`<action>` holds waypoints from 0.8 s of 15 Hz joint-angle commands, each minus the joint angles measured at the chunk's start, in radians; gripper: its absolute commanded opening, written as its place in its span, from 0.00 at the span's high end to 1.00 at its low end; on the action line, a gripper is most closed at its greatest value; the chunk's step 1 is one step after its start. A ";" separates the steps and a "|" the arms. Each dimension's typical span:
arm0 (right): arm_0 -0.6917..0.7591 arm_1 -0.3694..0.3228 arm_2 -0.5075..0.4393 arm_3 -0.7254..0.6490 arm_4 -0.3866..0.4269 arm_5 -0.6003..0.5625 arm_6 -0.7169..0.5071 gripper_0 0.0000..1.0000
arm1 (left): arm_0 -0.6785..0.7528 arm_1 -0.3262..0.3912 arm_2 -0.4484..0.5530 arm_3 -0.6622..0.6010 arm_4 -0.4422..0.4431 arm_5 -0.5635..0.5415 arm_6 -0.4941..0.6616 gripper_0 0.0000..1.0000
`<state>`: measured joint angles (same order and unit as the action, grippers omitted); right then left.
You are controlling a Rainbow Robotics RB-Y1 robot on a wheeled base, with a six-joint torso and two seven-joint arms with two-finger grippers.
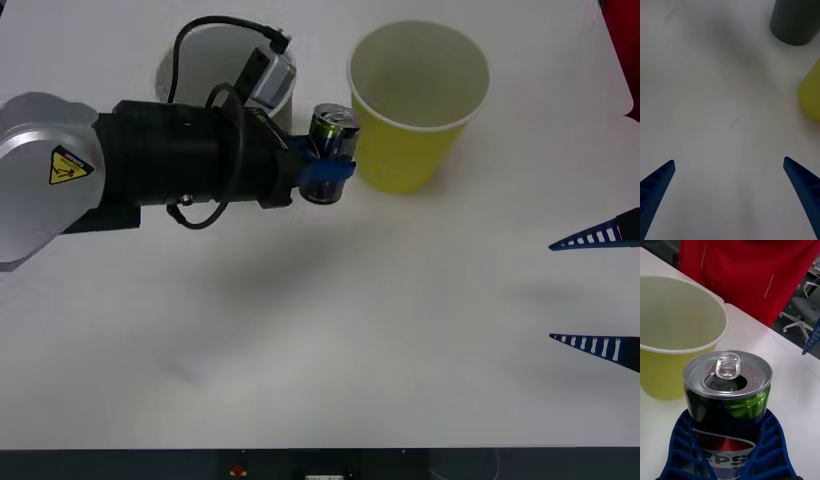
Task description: Put the can into the green bin and the plastic bottle into the gray bin
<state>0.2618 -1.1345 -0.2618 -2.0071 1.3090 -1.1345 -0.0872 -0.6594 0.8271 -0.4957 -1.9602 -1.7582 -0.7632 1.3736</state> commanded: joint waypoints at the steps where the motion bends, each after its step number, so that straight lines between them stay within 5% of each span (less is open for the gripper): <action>1: 0.000 0.000 0.000 0.000 0.000 0.000 0.000 0.00 | -0.135 -0.074 0.000 0.129 0.022 -0.054 0.001 1.00; 8: 0.000 0.000 0.000 0.000 0.000 0.000 0.000 0.00 | -0.419 -0.281 -0.006 0.531 0.013 -0.073 -0.070 1.00; 12: 0.000 0.000 0.000 0.000 0.000 0.000 0.000 0.00 | -0.532 -0.336 -0.050 0.679 -0.003 -0.071 -0.080 1.00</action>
<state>0.2618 -1.1345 -0.2618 -2.0071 1.3090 -1.1345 -0.0873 -1.1771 0.5000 -0.5386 -1.3018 -1.7595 -0.8348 1.2973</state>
